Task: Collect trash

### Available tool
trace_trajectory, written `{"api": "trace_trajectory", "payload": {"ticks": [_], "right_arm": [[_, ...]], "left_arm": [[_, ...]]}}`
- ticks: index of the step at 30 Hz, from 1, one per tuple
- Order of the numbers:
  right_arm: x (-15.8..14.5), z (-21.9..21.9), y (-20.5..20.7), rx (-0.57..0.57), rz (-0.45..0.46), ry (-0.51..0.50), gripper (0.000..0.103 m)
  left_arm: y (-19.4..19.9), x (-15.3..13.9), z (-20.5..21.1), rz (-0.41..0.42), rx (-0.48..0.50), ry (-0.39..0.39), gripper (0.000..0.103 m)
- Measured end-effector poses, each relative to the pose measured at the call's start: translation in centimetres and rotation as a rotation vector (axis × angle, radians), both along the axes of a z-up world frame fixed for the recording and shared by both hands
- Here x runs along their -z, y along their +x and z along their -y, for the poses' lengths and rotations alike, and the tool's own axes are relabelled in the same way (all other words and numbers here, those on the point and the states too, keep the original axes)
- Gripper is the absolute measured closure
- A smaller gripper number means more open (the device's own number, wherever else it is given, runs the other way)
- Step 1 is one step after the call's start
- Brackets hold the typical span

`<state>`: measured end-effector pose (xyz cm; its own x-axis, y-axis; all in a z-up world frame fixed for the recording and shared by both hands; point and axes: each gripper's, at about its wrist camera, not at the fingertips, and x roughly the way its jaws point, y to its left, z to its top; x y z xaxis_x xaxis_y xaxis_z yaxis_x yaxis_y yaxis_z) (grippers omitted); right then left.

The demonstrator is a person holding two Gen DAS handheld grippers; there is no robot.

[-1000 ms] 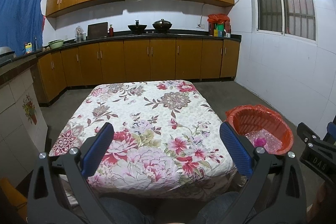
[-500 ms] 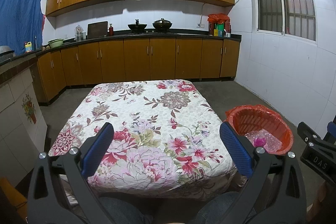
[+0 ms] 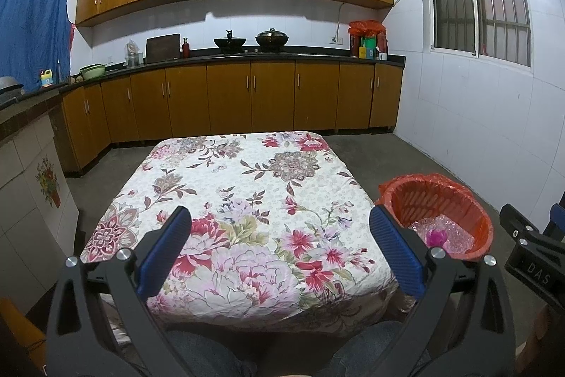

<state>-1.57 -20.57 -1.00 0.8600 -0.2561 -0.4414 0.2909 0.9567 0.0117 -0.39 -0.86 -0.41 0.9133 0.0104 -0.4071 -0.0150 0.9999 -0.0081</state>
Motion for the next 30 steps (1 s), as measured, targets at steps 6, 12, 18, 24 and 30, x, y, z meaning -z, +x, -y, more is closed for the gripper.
{"api": "trace_trajectory", "payload": {"ticks": [6,12,18,24,30], "right_arm": [[0.01,0.01,0.02,0.0,-0.001,0.0,0.002],[0.02,0.04,0.07,0.0,-0.003,0.002,0.002],[0.0,0.07,0.08,0.0,-0.003,0.001,0.002],[-0.02,0.09,0.08,0.0,-0.003,0.002,0.002],[-0.04,0.07,0.1,-0.001,-0.004,0.001,0.002]], "left_arm": [[0.04,0.18,0.08,-0.004,0.003,0.001,0.004],[0.09,0.13,0.01,-0.005,0.003,0.0,0.004],[0.14,0.23,0.04,-0.007,0.005,0.001,0.004],[0.08,0.25,0.09,-0.008,0.005,0.001,0.004],[0.15,0.38,0.06,-0.011,0.005,0.001,0.004]]}}
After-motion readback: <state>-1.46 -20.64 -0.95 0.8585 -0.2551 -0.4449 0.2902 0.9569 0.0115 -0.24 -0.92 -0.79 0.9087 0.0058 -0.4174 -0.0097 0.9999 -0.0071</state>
